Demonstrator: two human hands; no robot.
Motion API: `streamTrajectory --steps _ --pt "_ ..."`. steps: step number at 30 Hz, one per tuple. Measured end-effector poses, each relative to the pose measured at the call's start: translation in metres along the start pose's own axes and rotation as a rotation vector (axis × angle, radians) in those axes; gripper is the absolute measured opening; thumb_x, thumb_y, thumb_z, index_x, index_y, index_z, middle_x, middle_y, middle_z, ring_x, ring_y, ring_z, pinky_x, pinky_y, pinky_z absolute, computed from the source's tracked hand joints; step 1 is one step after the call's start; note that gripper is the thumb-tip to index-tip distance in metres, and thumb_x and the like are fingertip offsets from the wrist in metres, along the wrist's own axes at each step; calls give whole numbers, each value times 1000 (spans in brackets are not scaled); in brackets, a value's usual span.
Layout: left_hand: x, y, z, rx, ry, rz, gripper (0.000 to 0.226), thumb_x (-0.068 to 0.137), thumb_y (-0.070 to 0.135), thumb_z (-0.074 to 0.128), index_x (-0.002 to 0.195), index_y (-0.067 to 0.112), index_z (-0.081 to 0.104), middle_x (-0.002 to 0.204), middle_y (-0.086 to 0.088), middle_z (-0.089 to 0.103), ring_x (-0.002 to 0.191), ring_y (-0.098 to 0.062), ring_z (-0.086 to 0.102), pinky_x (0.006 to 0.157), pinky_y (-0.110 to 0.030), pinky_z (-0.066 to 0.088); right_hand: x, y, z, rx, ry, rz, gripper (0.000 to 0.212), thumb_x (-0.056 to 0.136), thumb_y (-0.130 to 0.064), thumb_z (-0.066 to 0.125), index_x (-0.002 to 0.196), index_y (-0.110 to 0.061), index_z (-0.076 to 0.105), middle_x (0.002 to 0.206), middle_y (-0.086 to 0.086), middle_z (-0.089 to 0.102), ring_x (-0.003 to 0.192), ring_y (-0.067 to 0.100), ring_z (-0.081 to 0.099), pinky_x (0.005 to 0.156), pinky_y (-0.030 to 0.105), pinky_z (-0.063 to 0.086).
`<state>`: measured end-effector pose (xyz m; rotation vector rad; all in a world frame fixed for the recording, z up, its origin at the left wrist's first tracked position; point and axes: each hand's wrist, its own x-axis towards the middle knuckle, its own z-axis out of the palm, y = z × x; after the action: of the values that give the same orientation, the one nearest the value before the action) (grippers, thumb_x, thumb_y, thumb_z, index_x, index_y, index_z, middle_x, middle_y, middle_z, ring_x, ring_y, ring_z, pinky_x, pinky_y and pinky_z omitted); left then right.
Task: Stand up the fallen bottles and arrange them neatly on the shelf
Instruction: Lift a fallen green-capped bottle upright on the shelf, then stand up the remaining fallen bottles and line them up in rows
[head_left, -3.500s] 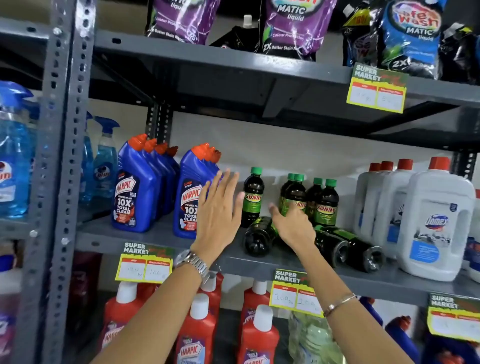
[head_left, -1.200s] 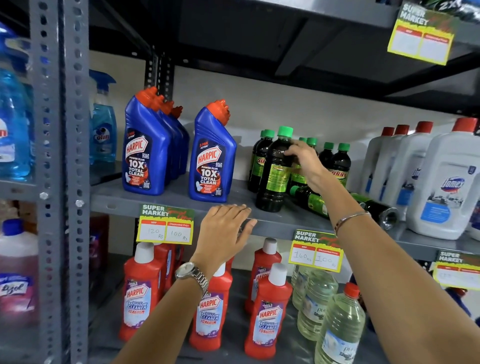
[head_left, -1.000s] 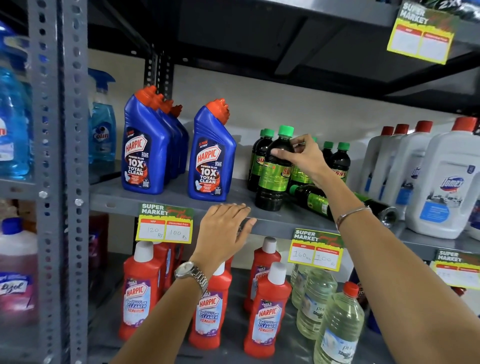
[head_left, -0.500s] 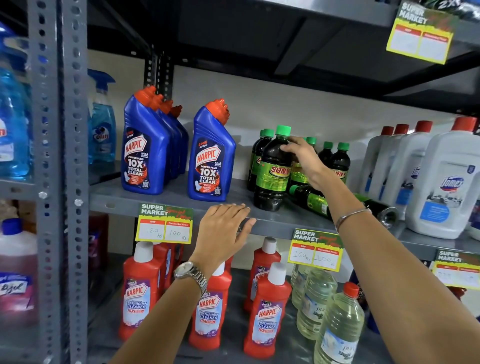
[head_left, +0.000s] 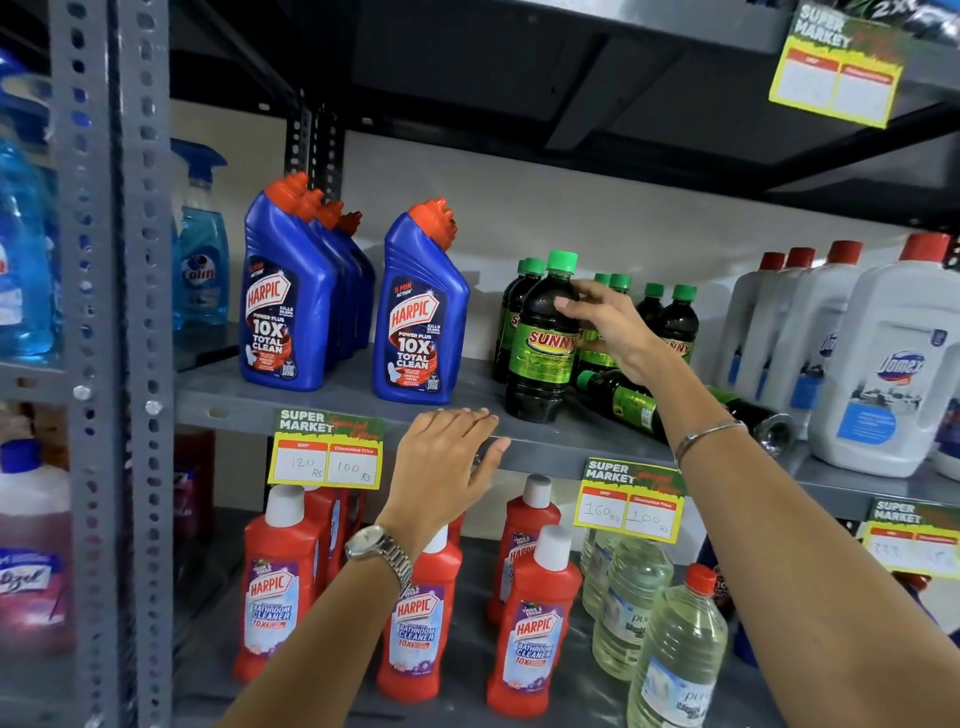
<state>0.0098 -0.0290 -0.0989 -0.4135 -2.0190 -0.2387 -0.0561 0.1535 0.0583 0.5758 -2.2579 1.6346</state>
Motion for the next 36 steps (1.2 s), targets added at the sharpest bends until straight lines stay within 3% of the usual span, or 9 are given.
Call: streamTrajectory --steps 7,11,16,19,21,25,31,36 --pt "0 1 -2 0 -11 -3 39 90 38 43 103 13 71 99 -1 73 92 -16 67 80 -29 49 -1 1 -2 0 12 -22 50 80 -26 68 126 -18 49 110 -2 59 91 4 57 65 21 48" --pt "1 1 -2 -2 -13 -7 34 89 36 50 103 12 71 100 -2 73 93 -17 67 81 -30 49 -4 1 -2 -23 0 -49 54 82 -27 66 131 -17 46 122 2 55 98 8 56 63 17 48" --pt "0 9 2 2 82 3 37 90 33 45 104 11 70 107 -4 71 102 -21 65 90 -36 45 -14 17 -25 -154 75 -93 63 81 -40 64 135 -17 42 128 4 51 112 15 49 83 24 45" --pt "4 30 10 -18 146 44 34 90 28 46 108 10 69 112 -5 70 108 -22 62 96 -38 40 -19 36 -59 -509 113 -28 62 77 -46 66 128 -14 50 124 8 59 112 23 55 89 32 46" --pt "13 56 18 -59 124 99 35 89 29 47 109 9 69 111 -6 70 106 -21 64 94 -37 43 -20 49 -77 -782 17 30 61 78 -50 64 125 -12 53 124 10 61 113 28 56 95 36 44" --pt "26 93 34 -66 50 108 38 90 34 45 108 11 69 105 -3 72 97 -19 67 83 -34 51 -18 58 -87 -989 -115 108 69 75 -60 60 121 -9 56 120 15 63 110 32 57 95 38 46" --pt "24 93 47 35 84 110 32 90 34 49 100 13 71 96 -1 73 86 -19 67 74 -30 41 -13 65 -88 -1129 -149 156 74 71 -61 61 117 -4 54 118 17 60 109 36 56 94 44 46" --pt "23 97 47 36 46 44 35 91 37 46 103 14 70 101 0 73 91 -16 67 77 -32 45 -18 69 -91 -882 -1 52 49 69 -49 70 89 -5 59 82 8 60 87 31 61 73 34 48"
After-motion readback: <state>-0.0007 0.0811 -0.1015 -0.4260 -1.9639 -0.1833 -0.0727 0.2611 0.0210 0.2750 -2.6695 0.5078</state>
